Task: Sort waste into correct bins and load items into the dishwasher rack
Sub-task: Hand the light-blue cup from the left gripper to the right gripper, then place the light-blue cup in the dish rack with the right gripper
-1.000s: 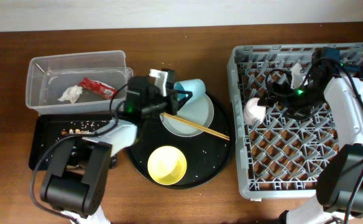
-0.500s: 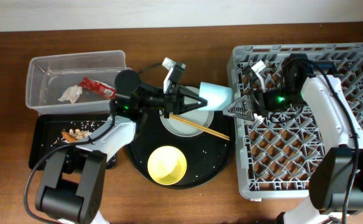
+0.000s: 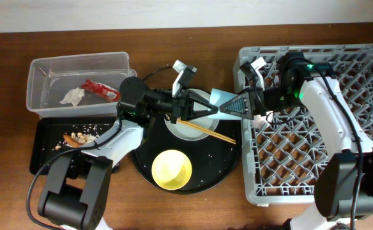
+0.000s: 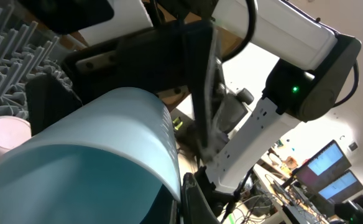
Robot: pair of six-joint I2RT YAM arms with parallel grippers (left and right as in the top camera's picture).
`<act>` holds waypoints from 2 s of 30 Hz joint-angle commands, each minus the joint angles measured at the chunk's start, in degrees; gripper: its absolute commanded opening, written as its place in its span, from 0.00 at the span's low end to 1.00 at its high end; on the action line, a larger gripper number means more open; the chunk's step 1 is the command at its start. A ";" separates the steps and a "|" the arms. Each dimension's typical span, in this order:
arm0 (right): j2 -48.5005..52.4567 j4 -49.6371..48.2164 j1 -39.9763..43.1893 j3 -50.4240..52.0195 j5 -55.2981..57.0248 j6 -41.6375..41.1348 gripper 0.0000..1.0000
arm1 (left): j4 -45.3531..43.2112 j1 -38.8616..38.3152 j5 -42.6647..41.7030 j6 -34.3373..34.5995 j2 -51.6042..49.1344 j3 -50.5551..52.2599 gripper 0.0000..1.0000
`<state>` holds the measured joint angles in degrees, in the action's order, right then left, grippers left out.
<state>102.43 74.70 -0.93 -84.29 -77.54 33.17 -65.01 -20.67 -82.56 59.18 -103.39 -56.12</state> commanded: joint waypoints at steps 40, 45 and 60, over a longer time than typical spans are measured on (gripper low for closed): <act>-0.81 0.00 1.42 0.09 -1.38 0.83 0.60 | -0.50 1.33 -3.89 -2.25 0.24 -0.39 0.24; -0.81 -1.31 1.42 0.09 -1.81 0.83 0.60 | -0.52 1.33 -4.96 -2.25 0.24 -0.39 0.24; -0.81 -8.55 1.51 0.09 -4.37 -4.24 0.61 | -1.09 2.36 -7.21 -2.23 0.24 -0.39 0.24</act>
<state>102.43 68.64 0.23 -84.29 -80.16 32.21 -65.36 -19.29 -86.37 57.87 -103.39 -56.12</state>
